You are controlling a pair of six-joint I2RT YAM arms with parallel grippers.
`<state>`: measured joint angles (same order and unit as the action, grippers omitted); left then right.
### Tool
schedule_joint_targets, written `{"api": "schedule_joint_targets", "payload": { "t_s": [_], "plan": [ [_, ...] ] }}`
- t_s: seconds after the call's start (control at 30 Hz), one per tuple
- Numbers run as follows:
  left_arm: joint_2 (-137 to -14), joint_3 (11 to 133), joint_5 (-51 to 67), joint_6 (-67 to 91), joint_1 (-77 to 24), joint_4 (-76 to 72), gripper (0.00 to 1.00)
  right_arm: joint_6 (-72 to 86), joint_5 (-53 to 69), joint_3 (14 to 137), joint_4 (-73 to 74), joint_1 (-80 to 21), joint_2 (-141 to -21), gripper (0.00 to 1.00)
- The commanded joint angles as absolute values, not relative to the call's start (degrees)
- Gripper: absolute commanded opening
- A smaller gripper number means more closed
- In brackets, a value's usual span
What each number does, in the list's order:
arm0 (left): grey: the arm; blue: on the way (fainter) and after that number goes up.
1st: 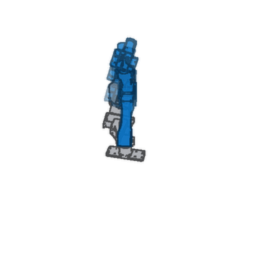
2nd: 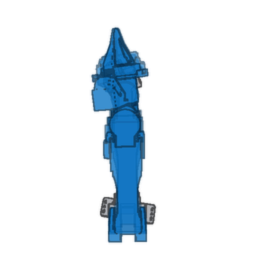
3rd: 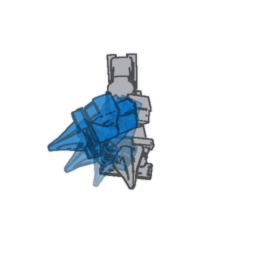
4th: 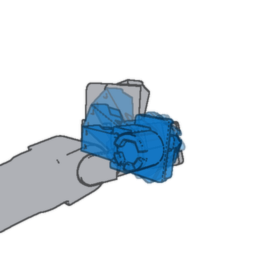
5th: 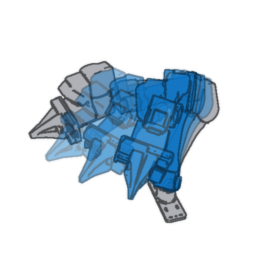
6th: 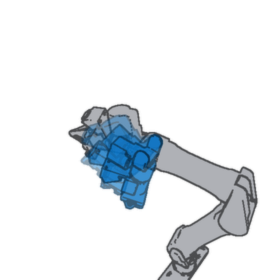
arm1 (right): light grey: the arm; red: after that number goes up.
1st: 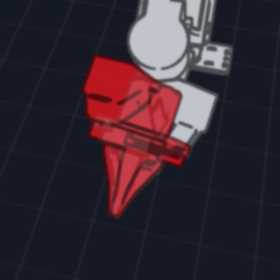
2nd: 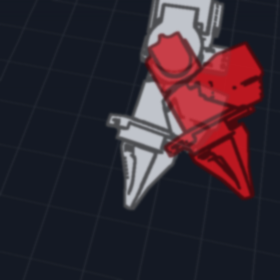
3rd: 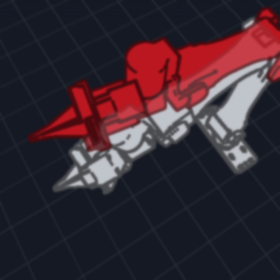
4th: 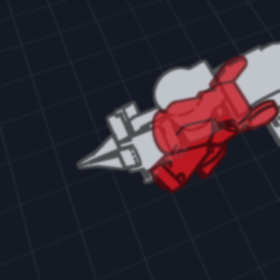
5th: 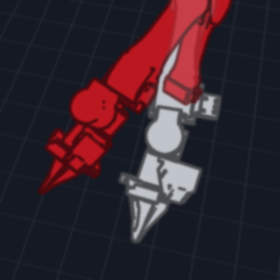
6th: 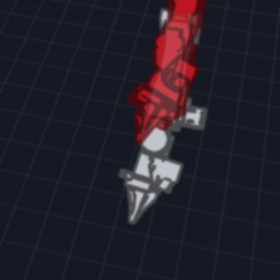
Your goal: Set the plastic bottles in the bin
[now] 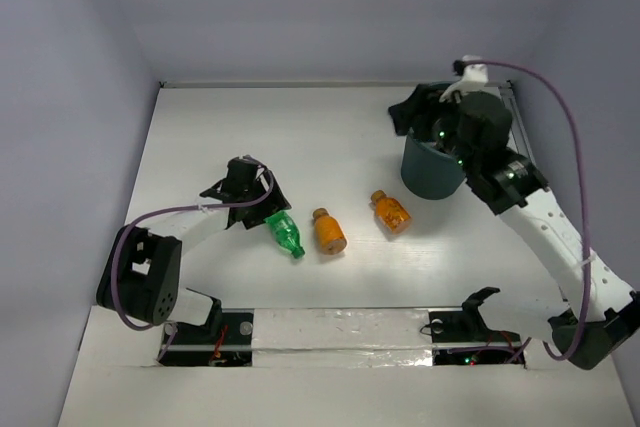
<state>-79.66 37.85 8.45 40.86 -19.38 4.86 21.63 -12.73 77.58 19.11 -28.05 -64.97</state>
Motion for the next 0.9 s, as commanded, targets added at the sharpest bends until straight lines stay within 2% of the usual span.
{"api": "schedule_joint_targets", "payload": {
  "t_s": [0.0,0.07,0.1,0.27,0.5,0.63,0.87],
  "plan": [
    [-79.8,37.18,8.96,42.54,-19.16,2.29,0.7,20.39,-4.23,72.18,23.11,-32.07,-66.62,0.76],
    [-79.89,37.7,8.62,42.37,-19.16,2.37,0.66,20.21,-2.47,70.76,24.95,-34.18,-67.23,0.82],
    [-79.89,37.97,8.53,42.19,-19.16,2.37,0.61,20.04,-0.63,69.88,25.31,-34.89,-67.41,0.87],
    [-78.75,41.65,6.77,40.52,-19.16,4.91,0.46,20.74,3.51,66.98,26.89,-41.9,-72.49,0.94],
    [-69.36,54.3,0.53,34.9,-19.16,15.89,0.46,24.87,6.41,66.35,24.43,-47.45,-81.8,0.95],
    [-66.98,65.71,-3.51,31.82,-19.16,22.31,0.46,26.45,7.38,67.24,22.16,-50.18,-88.39,0.96],
    [-65.57,78.21,-6.06,30.24,-19.16,27.42,0.45,30.85,10.19,66.27,16.18,-50.71,-97.19,0.95]
  ]
}}
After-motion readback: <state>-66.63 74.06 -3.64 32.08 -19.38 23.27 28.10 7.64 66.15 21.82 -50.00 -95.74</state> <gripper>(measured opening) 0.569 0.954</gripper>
